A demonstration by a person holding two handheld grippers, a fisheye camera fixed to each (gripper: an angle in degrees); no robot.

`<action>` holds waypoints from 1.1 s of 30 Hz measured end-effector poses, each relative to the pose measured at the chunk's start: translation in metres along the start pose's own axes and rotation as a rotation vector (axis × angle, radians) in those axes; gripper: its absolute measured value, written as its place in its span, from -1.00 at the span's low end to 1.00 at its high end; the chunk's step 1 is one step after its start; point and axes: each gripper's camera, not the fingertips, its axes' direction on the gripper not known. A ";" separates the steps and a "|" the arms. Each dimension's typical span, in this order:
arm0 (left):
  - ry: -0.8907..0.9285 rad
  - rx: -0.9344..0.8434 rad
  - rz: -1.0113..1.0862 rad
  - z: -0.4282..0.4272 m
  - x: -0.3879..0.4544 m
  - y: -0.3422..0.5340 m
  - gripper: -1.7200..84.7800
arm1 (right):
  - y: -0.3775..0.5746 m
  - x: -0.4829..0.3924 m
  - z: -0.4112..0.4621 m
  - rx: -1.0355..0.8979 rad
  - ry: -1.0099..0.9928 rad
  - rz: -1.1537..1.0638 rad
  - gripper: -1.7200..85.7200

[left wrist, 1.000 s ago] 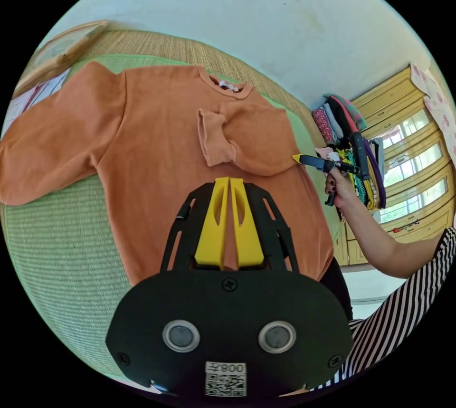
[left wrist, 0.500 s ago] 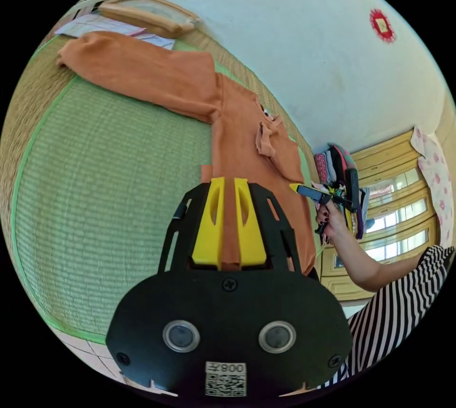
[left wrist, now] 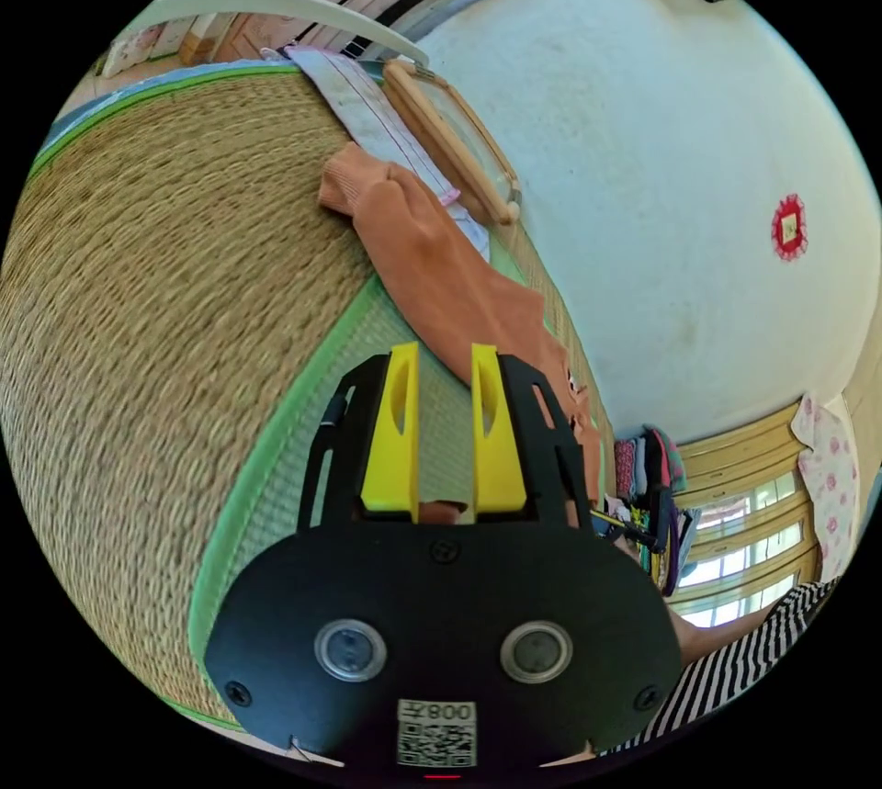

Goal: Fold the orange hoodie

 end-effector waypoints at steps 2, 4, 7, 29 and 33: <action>-0.013 0.010 -0.013 0.000 -0.016 -0.006 -0.75 | -0.002 0.000 -0.001 -0.002 -0.020 0.012 -0.96; -0.012 0.014 -0.016 0.002 -0.029 -0.012 -0.75 | -0.005 -0.004 -0.003 -0.001 -0.020 0.018 -0.96; 0.021 0.017 -0.013 0.007 -0.043 -0.017 -0.75 | -0.007 -0.014 -0.005 0.004 0.005 0.014 -0.96; 0.037 0.162 0.226 -0.013 0.035 -0.002 -0.91 | -0.009 -0.046 -0.029 0.007 -0.066 0.077 -0.96; 0.005 0.139 0.428 -0.011 0.099 0.012 -0.91 | -0.005 -0.060 -0.053 0.070 -0.061 0.069 -0.95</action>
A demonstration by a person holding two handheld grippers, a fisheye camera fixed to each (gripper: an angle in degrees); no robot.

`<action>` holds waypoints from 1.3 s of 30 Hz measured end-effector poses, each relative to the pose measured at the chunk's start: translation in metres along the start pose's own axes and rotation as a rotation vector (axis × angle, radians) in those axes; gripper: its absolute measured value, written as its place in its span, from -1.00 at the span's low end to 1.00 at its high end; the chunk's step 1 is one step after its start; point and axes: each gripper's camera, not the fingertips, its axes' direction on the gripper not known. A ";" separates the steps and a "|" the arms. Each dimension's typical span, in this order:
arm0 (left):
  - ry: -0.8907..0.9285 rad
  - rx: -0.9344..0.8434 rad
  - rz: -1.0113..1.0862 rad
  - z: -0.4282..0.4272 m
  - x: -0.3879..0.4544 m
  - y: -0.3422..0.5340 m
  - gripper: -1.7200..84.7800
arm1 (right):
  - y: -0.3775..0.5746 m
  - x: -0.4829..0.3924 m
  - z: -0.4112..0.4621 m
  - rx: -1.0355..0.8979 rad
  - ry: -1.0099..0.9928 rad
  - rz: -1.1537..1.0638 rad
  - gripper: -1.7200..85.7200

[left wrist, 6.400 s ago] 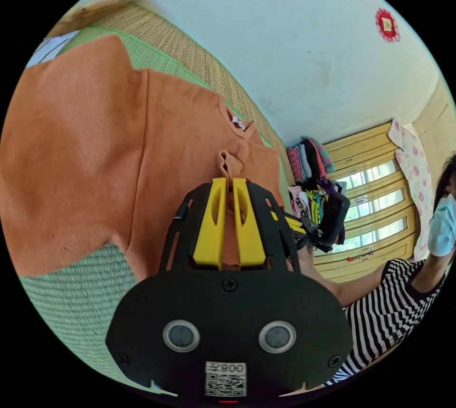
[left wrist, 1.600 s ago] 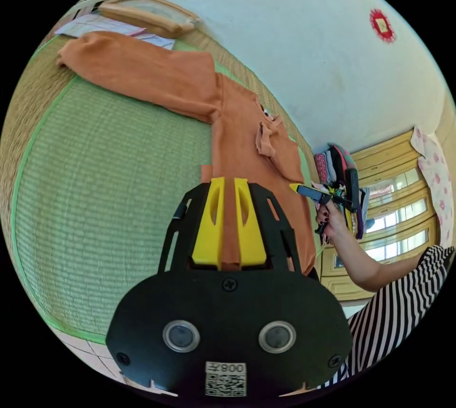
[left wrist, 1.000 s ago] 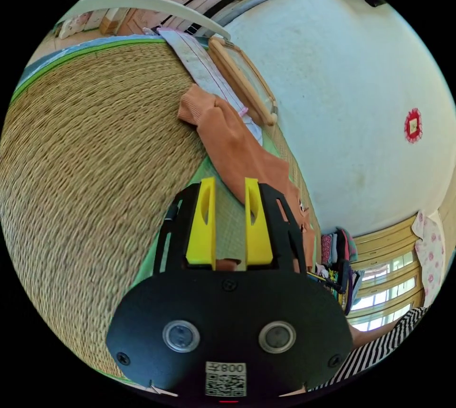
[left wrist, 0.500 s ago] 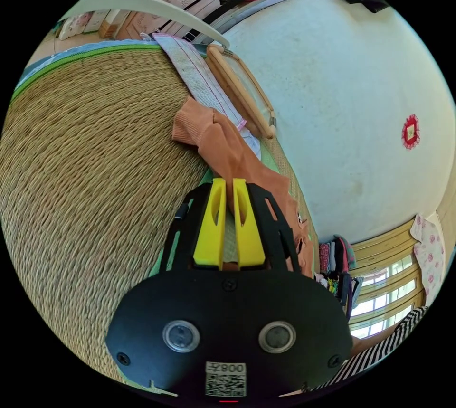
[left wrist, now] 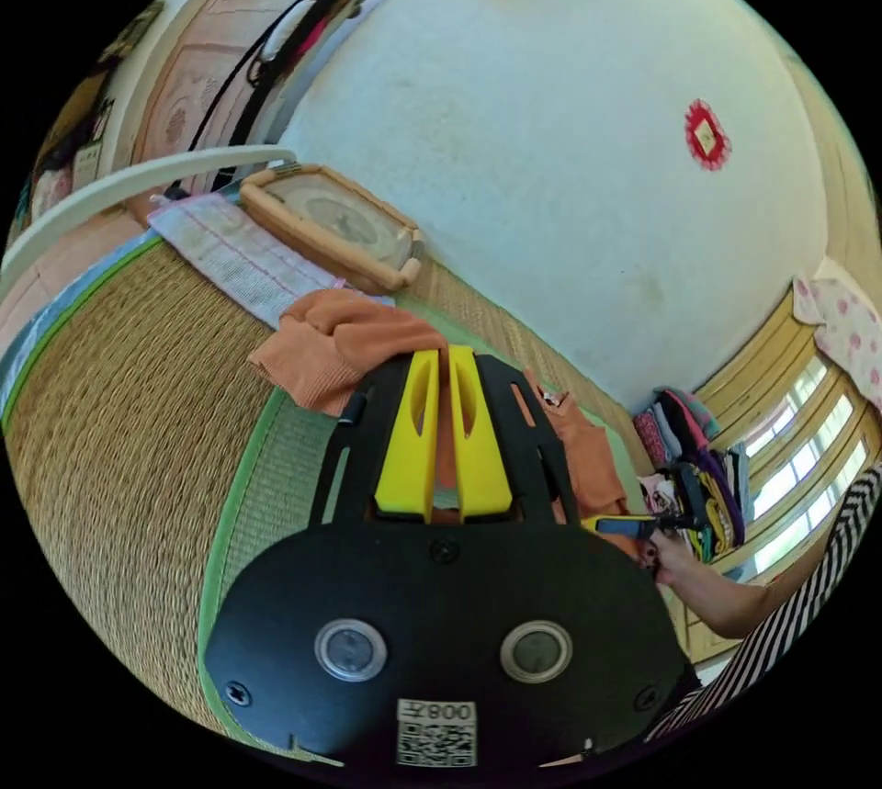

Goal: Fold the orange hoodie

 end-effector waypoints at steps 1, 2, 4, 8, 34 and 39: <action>-0.003 -0.009 0.025 0.001 0.008 -0.001 -0.91 | 0.000 -0.008 -0.008 0.021 0.009 -0.021 -0.95; -0.004 -0.029 0.070 0.005 0.024 -0.001 -0.91 | -0.001 -0.014 -0.011 0.030 0.011 -0.036 -0.95; -0.011 -0.054 0.121 0.009 0.045 0.001 -0.91 | -0.009 -0.039 -0.020 0.045 0.012 -0.115 -0.94; -0.011 -0.139 0.196 0.027 0.091 0.007 -0.91 | -0.033 -0.095 -0.030 0.099 -0.005 -0.277 -0.90; -0.311 -0.365 0.569 0.061 0.311 0.016 -0.91 | -0.082 -0.228 0.049 0.083 0.104 -0.533 -0.70; -0.320 -0.362 0.592 0.051 0.338 0.008 -0.91 | -0.083 -0.206 0.055 0.085 0.063 -0.480 -0.77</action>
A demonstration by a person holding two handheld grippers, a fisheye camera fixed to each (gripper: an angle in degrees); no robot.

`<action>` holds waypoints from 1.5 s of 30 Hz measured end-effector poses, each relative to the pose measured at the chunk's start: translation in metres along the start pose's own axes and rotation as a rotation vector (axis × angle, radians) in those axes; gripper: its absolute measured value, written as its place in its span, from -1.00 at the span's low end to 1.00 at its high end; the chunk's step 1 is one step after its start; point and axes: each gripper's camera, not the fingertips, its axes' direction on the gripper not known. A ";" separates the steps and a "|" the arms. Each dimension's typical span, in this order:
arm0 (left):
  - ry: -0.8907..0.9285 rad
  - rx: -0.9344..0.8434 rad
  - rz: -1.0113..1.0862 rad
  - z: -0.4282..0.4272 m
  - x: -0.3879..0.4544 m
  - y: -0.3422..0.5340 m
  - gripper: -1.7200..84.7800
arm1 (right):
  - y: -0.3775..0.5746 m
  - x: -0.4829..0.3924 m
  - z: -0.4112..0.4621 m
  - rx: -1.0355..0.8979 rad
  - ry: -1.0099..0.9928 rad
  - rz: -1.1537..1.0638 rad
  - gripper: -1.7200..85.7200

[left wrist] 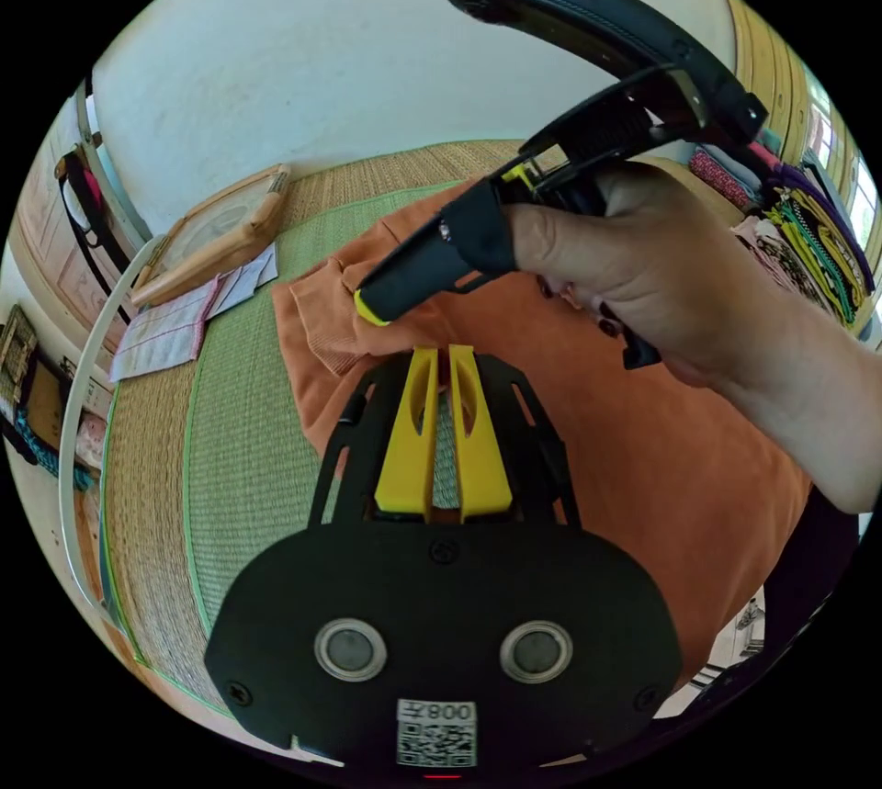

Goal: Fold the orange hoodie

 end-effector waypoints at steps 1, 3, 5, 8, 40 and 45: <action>0.000 0.002 0.002 -0.003 0.001 -0.001 -0.91 | 0.004 0.006 -0.003 0.020 -0.012 0.013 -0.81; 0.008 0.008 0.008 -0.014 0.003 -0.006 -0.91 | 0.012 0.014 -0.008 0.043 -0.010 0.029 -0.85; 0.019 0.014 0.004 -0.022 0.005 -0.010 -0.91 | 0.021 0.025 -0.012 0.064 -0.030 0.065 -0.88; 0.048 0.028 -0.009 -0.035 0.008 -0.016 -0.90 | 0.038 0.048 -0.017 0.101 -0.073 0.141 -0.91; 0.022 0.016 0.060 -0.153 0.048 -0.073 -0.92 | 0.165 0.265 0.016 0.291 -0.612 0.577 -0.71; -0.001 0.028 0.069 -0.172 0.056 -0.082 -0.92 | 0.157 0.267 0.031 0.225 -0.584 0.540 -0.82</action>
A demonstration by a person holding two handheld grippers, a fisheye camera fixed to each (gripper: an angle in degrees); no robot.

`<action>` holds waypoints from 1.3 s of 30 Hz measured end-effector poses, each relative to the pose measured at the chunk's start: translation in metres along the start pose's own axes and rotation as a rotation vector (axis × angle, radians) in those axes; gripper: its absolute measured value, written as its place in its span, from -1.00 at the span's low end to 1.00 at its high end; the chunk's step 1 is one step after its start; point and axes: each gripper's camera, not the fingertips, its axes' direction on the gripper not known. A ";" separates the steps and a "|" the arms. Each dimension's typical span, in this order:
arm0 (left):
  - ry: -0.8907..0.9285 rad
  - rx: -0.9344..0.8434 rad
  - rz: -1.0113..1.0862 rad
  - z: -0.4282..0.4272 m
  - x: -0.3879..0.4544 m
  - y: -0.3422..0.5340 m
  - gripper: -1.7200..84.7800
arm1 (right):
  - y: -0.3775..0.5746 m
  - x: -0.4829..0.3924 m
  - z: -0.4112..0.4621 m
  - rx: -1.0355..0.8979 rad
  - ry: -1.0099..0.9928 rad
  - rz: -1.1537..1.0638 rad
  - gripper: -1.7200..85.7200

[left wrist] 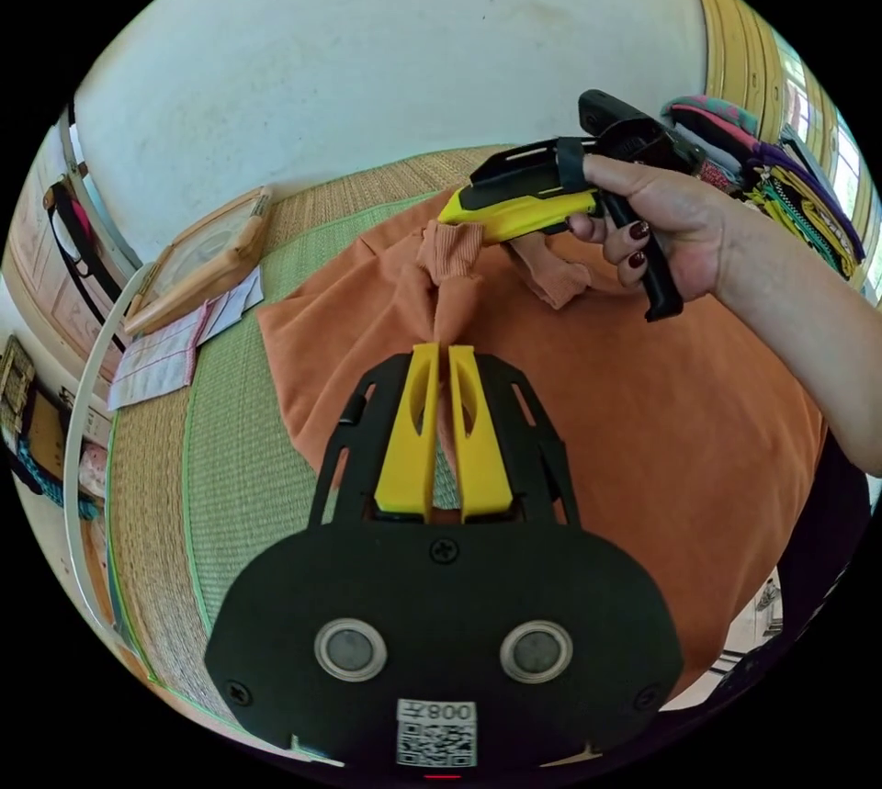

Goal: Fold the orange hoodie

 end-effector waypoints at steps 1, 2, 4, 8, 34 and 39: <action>-0.003 0.005 0.000 -0.002 0.001 -0.001 -0.92 | -0.003 0.000 0.000 -0.004 -0.009 -0.007 -0.85; -0.013 0.018 0.004 -0.007 0.002 -0.003 -0.92 | -0.004 0.000 0.000 -0.009 -0.012 -0.012 -0.85; -0.034 0.041 0.007 -0.015 0.004 -0.008 -0.92 | -0.011 -0.010 -0.003 -0.030 -0.007 -0.059 -0.88; 0.010 0.109 -0.019 -0.037 0.006 -0.036 -0.93 | -0.020 -0.032 -0.027 -0.029 0.000 -0.150 -0.89; 0.173 -0.012 0.381 -0.014 0.187 -0.209 -0.92 | 0.095 0.136 -0.224 0.203 0.151 0.083 -0.92; 0.183 -0.141 0.386 0.022 0.195 -0.221 -0.90 | 0.104 0.180 -0.212 0.179 0.166 0.175 -0.93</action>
